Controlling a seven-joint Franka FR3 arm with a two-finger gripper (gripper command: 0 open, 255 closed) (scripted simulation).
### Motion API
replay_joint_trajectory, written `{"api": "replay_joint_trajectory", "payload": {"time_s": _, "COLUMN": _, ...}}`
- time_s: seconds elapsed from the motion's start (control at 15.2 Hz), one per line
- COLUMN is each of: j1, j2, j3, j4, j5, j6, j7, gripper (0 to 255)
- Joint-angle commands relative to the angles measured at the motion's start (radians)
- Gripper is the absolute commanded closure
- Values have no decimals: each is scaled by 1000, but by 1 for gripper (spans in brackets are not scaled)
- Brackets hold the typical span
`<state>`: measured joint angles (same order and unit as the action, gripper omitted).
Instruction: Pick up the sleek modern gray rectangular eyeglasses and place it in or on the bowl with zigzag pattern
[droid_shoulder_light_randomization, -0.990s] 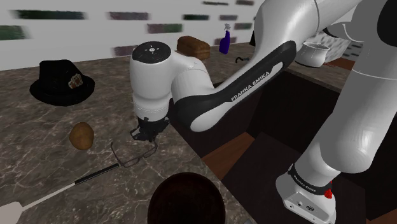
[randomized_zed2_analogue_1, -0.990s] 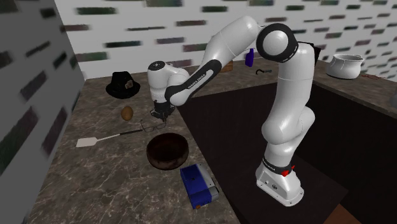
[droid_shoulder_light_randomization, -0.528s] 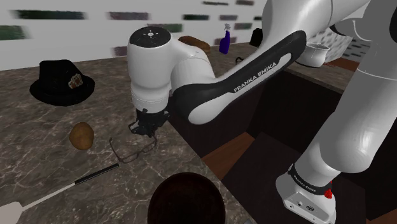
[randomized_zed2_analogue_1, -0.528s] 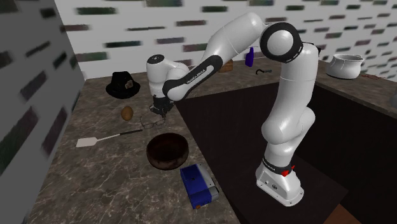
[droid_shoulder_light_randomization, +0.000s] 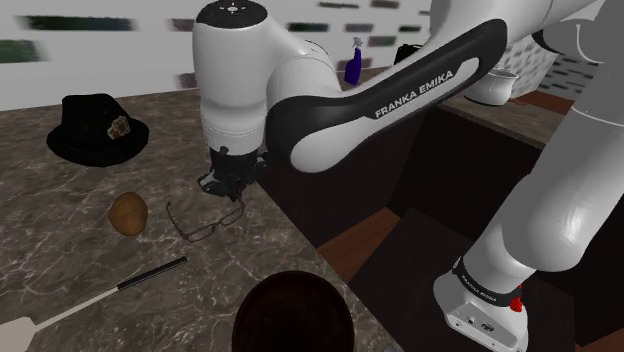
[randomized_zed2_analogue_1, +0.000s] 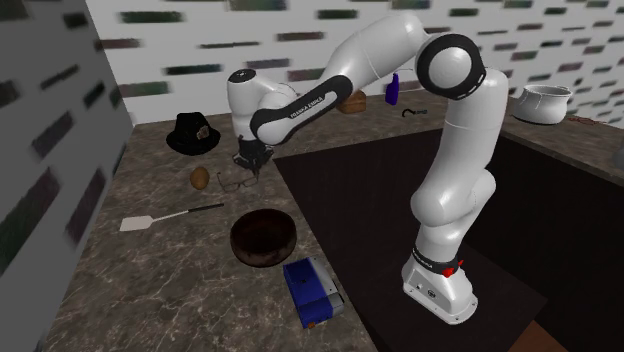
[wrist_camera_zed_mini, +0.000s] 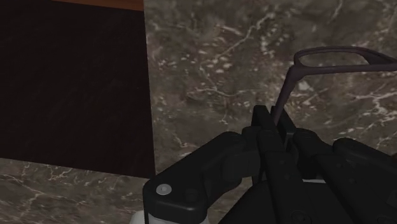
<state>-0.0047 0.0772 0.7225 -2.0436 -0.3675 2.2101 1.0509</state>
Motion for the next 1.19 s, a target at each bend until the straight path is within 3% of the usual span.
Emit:
{"api": "replay_joint_trajectory", "payload": {"time_s": 0.0, "j1": -3, "j2": -19, "j3": 2, "j4": 10, "j5": 22, "j6": -21, "j7": -18, "gripper": 255}}
{"api": "replay_joint_trajectory", "payload": {"time_s": 0.92, "j1": -8, "j2": -82, "j3": 3, "j4": 133, "j5": 101, "j6": -177, "j7": -100, "gripper": 255}}
{"api": "replay_joint_trajectory", "payload": {"time_s": 1.12, "j1": 8, "j2": -193, "j3": 11, "j4": 42, "j5": 180, "j6": -169, "j7": -105, "gripper": 255}}
